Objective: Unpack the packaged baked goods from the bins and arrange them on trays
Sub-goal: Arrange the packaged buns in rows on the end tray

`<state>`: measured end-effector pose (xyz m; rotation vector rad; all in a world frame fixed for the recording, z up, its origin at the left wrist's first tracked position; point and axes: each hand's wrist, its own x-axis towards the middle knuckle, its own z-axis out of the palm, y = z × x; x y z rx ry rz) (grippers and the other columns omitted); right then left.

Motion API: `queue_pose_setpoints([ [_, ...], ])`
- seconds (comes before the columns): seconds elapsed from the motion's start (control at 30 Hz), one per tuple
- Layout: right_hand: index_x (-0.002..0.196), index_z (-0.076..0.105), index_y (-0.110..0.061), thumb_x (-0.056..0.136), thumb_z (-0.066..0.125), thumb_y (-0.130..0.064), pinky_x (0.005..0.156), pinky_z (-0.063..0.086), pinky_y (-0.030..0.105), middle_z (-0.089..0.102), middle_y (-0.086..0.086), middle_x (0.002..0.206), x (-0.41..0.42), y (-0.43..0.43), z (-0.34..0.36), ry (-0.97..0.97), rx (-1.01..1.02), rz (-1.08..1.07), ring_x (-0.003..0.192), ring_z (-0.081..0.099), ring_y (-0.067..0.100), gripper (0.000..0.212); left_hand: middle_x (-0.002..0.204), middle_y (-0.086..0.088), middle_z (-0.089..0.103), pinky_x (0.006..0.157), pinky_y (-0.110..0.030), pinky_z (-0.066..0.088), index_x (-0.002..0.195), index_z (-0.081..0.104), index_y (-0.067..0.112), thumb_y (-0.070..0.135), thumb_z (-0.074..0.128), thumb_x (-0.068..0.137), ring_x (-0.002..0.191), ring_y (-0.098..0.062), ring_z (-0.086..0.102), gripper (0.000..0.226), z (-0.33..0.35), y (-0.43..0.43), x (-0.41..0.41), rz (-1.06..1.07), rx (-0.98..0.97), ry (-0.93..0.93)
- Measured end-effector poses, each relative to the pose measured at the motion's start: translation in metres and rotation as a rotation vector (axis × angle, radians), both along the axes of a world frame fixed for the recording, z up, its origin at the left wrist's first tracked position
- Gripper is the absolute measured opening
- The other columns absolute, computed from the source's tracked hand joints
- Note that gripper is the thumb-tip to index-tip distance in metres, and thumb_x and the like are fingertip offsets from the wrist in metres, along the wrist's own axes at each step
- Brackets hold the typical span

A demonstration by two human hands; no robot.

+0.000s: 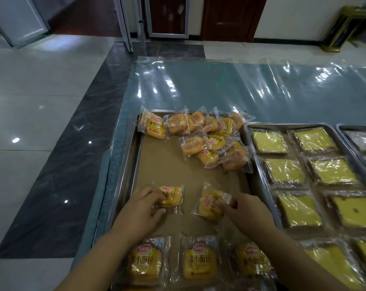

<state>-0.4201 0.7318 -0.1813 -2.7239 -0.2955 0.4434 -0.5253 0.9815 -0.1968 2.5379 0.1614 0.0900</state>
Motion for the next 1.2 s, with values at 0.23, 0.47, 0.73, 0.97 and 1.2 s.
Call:
queue_pose_setpoints([
  [0.23,0.128,0.049,-0.035,0.081,0.065,-0.043,0.089,0.039,0.025,0.046,-0.008,0.127,0.01,-0.001,-0.003,-0.141,0.021,0.422,0.117,0.037,0.011,0.05,0.138,0.006,0.044,0.097,-0.022,0.031,0.132,0.048,0.028,0.041,0.053,0.09,0.125,-0.011,0.038,0.045,-0.003,-0.012,0.02,0.013,0.109,0.057],
  [0.47,0.133,0.038,-0.038,0.085,0.052,-0.055,0.095,0.041,0.035,0.025,-0.006,0.147,0.003,0.004,-0.018,-0.093,-0.142,0.498,0.128,0.033,0.02,0.053,0.144,0.007,0.029,0.084,-0.031,0.048,0.135,0.032,0.036,0.057,0.043,0.088,0.119,-0.017,0.046,0.053,-0.013,-0.031,0.022,0.067,0.226,0.25],
  [0.73,0.128,0.044,-0.022,0.085,0.045,-0.061,0.097,0.036,0.038,0.033,0.008,0.136,-0.005,-0.007,-0.024,-0.195,-0.272,0.198,0.12,0.032,0.027,0.058,0.136,0.0,0.039,0.092,-0.037,0.046,0.131,0.039,0.029,0.059,0.05,0.083,0.121,-0.021,0.039,0.057,-0.011,-0.051,0.028,0.069,0.263,0.274],
  [0.97,0.122,0.048,-0.016,0.082,0.046,-0.066,0.097,0.038,0.033,0.039,0.008,0.127,-0.006,-0.022,-0.024,-0.189,-0.268,0.102,0.117,0.037,0.024,0.065,0.13,0.005,0.039,0.091,-0.031,0.042,0.127,0.042,0.031,0.062,0.055,0.078,0.116,-0.017,0.041,0.059,-0.011,-0.082,0.035,-0.051,0.213,0.228],
  [1.2,0.117,0.052,-0.017,0.084,0.052,-0.056,0.093,0.038,0.03,0.043,0.004,0.124,-0.002,-0.023,-0.019,-0.196,-0.137,0.059,0.114,0.038,0.021,0.051,0.122,0.009,0.038,0.092,-0.03,0.041,0.126,0.04,0.037,0.07,0.05,0.075,0.112,-0.013,0.035,0.061,-0.018,-0.089,0.034,-0.097,0.173,0.192],
])
